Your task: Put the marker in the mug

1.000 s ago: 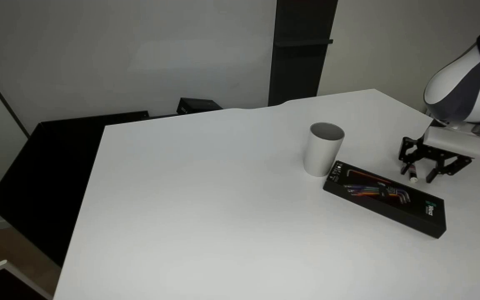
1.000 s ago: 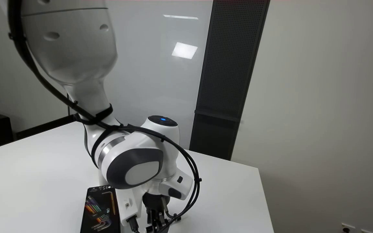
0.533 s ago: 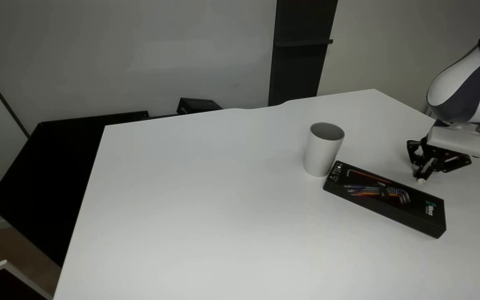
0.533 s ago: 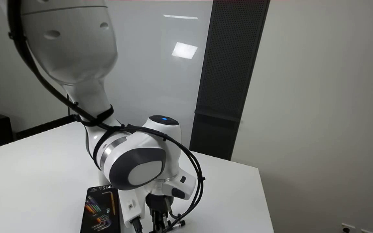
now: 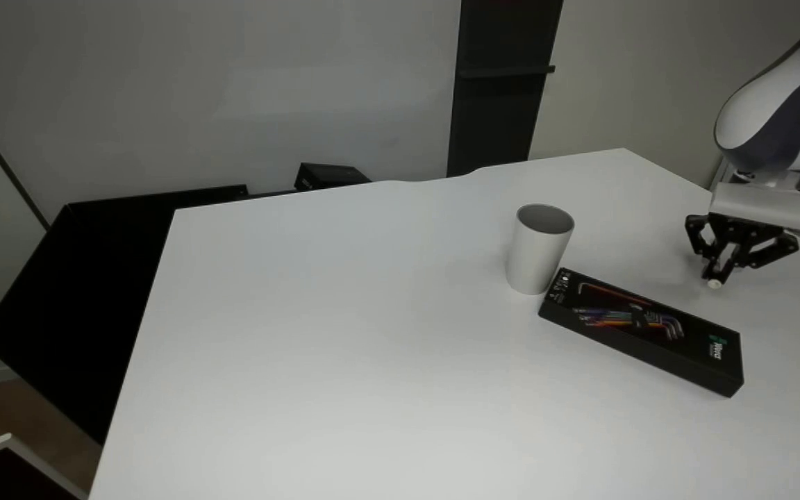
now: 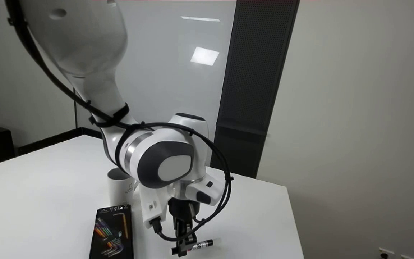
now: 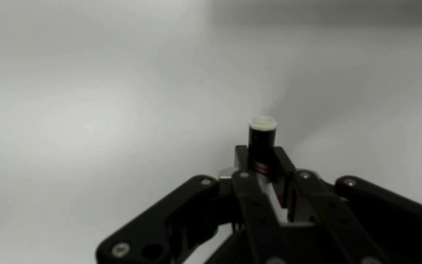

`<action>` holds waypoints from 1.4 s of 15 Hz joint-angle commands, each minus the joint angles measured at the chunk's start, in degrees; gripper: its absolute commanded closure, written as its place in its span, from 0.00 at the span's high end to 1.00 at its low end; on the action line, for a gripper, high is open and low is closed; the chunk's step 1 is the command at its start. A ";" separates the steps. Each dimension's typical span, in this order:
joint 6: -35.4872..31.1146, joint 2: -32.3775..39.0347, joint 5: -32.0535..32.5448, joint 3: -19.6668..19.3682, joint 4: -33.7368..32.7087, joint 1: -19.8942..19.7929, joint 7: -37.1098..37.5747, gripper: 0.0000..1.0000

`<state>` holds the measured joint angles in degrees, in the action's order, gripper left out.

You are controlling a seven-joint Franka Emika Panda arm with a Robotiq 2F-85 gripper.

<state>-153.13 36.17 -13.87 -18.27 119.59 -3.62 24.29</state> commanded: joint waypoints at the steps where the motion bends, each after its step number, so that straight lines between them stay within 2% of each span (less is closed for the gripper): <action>1: 6.12 -4.92 -1.28 0.96 -2.40 -0.92 4.89 0.07; 7: 19.70 -9.03 -2.92 3.22 -11.66 -2.51 8.61 0.07; 11: 32.40 -8.72 -6.69 5.28 -21.16 -4.93 10.73 0.07; 16: 49.53 -4.64 -14.66 7.11 -35.02 -9.51 16.00 0.07; 21: 64.89 3.34 -21.52 8.77 -47.59 -14.21 22.42 0.07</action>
<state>-96.18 32.83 -32.11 -11.19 81.62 -14.85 41.05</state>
